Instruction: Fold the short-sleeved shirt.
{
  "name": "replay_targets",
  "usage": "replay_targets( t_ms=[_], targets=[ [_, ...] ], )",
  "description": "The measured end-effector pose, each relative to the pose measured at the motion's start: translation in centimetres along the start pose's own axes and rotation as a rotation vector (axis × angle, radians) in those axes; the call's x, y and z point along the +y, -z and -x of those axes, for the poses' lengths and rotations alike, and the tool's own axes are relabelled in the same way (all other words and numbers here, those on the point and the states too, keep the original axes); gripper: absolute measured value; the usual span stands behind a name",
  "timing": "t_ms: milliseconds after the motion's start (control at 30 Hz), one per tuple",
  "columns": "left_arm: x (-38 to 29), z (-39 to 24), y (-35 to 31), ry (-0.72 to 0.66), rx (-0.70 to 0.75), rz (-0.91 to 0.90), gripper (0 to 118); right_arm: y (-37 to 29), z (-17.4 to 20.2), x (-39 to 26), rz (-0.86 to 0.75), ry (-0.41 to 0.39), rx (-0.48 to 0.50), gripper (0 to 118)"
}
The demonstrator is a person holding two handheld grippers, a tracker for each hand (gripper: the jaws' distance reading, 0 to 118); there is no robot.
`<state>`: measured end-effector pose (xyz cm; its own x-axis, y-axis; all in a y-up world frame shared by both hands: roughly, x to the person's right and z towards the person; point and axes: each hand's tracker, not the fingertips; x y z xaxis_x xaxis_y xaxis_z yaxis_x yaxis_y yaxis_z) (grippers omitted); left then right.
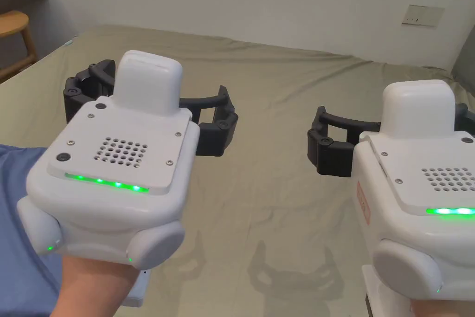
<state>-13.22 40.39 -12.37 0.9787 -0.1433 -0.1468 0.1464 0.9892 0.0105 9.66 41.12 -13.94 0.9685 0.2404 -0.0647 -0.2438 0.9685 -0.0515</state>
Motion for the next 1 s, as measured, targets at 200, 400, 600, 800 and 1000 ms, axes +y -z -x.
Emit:
replay_targets(
  t_ms=[200,400,600,800,1000],
  targets=[
    [0.3,0.2,0.0,-0.003,0.005,-0.007,118,0.0,-0.2,0.2,0.004,0.005,0.002,118],
    [0.3,0.2,0.0,-0.006,0.005,-0.001,118,0.0,-0.3,0.4,0.006,-0.005,0.003,118],
    [0.0,-0.2,0.5,0.212,0.019,-0.030,118,0.9,0.1,0.3,0.034,-0.239,0.023,118],
    [-6.3,-3.3,2.0,1.379,0.313,-0.351,118,1.5,3.5,-5.4,-0.247,-1.226,-0.257,118],
    [-2.8,-2.4,1.7,0.529,0.070,-0.058,118,2.2,1.3,-1.9,-0.012,-0.508,-0.030,118]
  ],
)
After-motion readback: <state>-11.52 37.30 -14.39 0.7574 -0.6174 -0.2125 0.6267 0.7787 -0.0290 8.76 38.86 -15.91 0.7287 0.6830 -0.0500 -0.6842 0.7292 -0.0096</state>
